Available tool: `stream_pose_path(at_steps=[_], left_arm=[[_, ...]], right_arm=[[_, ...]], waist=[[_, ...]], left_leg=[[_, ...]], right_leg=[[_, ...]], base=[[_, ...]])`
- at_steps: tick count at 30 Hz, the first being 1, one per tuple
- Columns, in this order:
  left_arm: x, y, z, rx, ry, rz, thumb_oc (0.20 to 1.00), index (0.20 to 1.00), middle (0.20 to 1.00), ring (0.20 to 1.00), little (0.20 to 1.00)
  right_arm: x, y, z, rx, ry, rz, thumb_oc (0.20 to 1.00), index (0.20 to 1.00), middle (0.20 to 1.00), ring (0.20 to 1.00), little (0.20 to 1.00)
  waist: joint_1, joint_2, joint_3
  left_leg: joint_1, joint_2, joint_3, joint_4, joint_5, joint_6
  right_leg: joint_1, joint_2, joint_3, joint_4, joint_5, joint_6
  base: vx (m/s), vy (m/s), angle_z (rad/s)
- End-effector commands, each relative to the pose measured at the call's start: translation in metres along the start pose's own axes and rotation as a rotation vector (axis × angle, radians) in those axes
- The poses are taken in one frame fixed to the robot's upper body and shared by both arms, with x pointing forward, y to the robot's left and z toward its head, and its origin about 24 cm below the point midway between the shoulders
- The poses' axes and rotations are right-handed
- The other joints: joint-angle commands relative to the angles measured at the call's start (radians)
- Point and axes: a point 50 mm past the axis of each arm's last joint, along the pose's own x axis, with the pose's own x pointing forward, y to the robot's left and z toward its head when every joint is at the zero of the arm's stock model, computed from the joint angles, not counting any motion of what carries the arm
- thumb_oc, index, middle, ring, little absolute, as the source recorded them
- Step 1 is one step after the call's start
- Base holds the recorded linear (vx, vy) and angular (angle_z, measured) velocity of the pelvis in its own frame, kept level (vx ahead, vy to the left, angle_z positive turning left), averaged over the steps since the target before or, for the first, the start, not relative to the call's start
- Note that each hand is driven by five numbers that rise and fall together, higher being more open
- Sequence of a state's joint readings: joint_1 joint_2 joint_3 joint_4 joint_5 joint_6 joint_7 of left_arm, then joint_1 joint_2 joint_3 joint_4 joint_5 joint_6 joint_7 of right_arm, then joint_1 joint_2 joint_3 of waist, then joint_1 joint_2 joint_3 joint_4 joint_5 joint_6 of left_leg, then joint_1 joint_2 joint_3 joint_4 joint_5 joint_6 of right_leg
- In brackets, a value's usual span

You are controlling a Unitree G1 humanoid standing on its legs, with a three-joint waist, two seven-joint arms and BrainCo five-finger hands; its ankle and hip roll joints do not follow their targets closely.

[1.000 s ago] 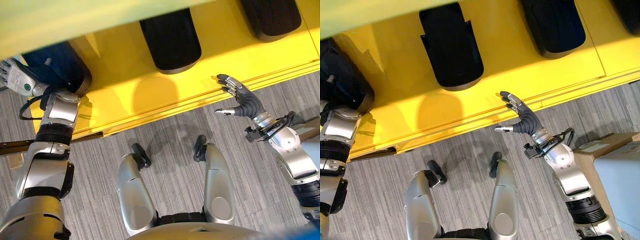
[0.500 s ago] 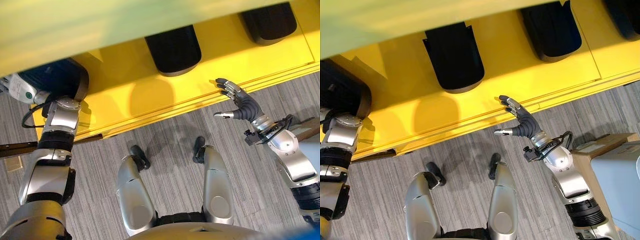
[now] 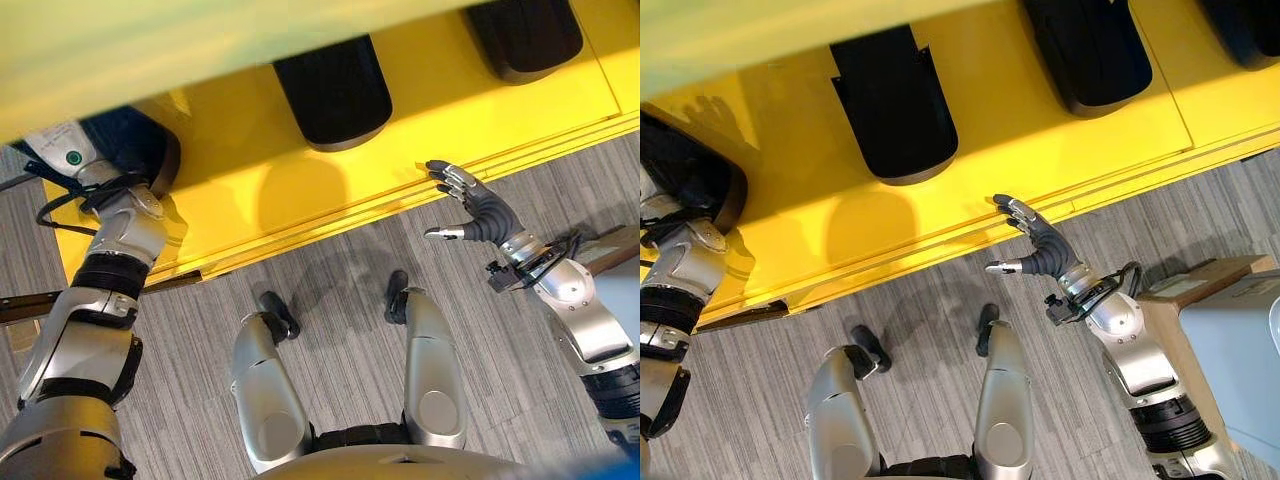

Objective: Move parts from the plastic box to the shelf.

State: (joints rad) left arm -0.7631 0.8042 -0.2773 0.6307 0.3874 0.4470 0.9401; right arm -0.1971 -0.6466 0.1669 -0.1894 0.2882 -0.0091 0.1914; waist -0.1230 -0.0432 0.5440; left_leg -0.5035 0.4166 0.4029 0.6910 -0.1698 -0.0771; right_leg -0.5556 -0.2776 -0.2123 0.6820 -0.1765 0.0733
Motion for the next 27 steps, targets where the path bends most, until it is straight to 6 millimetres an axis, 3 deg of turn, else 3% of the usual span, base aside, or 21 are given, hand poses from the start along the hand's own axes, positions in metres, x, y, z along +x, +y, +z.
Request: stream_pose_path(at_steps=[1, 4, 13, 19, 22, 25, 27], left_arm=[[0.022, 0.02, 0.01, 0.067, -0.133, 0.117, 1.0, 1.0, 1.0, 1.0, 1.0], [0.019, 0.018, 0.019, 0.122, -0.228, 0.11, 1.0, 1.0, 1.0, 1.0, 1.0], [0.014, 0.015, 0.02, 0.251, -0.358, 0.088, 1.0, 1.0, 1.0, 1.0, 1.0], [0.01, 0.011, 0.01, 0.319, -0.385, 0.051, 1.0, 1.0, 1.0, 1.0, 1.0], [0.003, 0.007, 0.003, 0.341, -0.427, 0.021, 1.0, 1.0, 1.0, 1.0, 1.0], [-0.016, 0.001, 0.005, 0.41, -0.608, -0.008, 1.0, 1.0, 1.0, 1.0, 1.0], [-0.023, 0.002, 0.0, 0.419, -0.641, 0.008, 1.0, 1.0, 1.0, 1.0, 1.0]], right_arm=[[-0.001, -0.01, 0.016, -0.026, -0.108, -0.031, 1.0, 1.0, 1.0, 1.0, 1.0], [-0.001, -0.011, 0.014, -0.023, -0.1, -0.025, 1.0, 1.0, 1.0, 1.0, 1.0], [-0.002, -0.008, 0.008, -0.017, -0.081, -0.019, 1.0, 1.0, 1.0, 1.0, 1.0], [-0.005, -0.006, 0.003, -0.011, -0.065, -0.017, 1.0, 1.0, 1.0, 1.0, 1.0], [-0.01, -0.005, -0.001, -0.002, -0.056, -0.016, 1.0, 1.0, 1.0, 1.0, 1.0], [-0.014, -0.002, -0.005, 0.012, -0.048, -0.01, 1.0, 1.0, 1.0, 1.0, 1.0], [-0.016, -0.001, -0.007, 0.021, -0.046, -0.011, 1.0, 1.0, 1.0, 1.0, 1.0]], waist=[[-0.001, -0.008, -0.031], [-0.004, -0.004, -0.036], [0.0, 0.006, -0.045], [0.001, 0.012, -0.049], [0.005, 0.015, -0.055], [0.007, 0.018, -0.067], [0.009, 0.02, -0.073]], left_leg=[[-0.022, -0.01, 0.003, -0.037, 0.064, -0.005], [-0.022, -0.011, 0.002, -0.033, 0.066, -0.003], [-0.025, -0.007, -0.009, -0.016, 0.066, -0.001], [-0.024, -0.006, -0.016, -0.007, 0.067, 0.001], [-0.021, -0.008, -0.019, -0.003, 0.066, 0.002], [0.0, -0.009, -0.017, -0.007, 0.069, 0.002], [0.012, -0.006, -0.015, -0.006, 0.07, 0.002]], right_leg=[[0.016, -0.043, -0.026, -0.061, 0.067, 0.054], [0.017, -0.048, -0.024, -0.063, 0.072, 0.055], [0.023, -0.061, -0.021, -0.054, 0.074, 0.058], [0.033, -0.066, -0.018, -0.055, 0.077, 0.062], [0.046, -0.068, -0.019, -0.06, 0.077, 0.064], [0.083, -0.074, -0.028, -0.08, 0.082, 0.069], [0.108, -0.075, -0.031, -0.091, 0.085, 0.071]], base=[[0.0, 0.0, 0.0], [0.0, 0.0, 0.0], [0.0, 0.001, 0.0], [0.0, 0.0, 0.0], [0.01, -0.006, 0.01], [0.07, -0.023, 0.06], [0.06, -0.006, 0.06]])
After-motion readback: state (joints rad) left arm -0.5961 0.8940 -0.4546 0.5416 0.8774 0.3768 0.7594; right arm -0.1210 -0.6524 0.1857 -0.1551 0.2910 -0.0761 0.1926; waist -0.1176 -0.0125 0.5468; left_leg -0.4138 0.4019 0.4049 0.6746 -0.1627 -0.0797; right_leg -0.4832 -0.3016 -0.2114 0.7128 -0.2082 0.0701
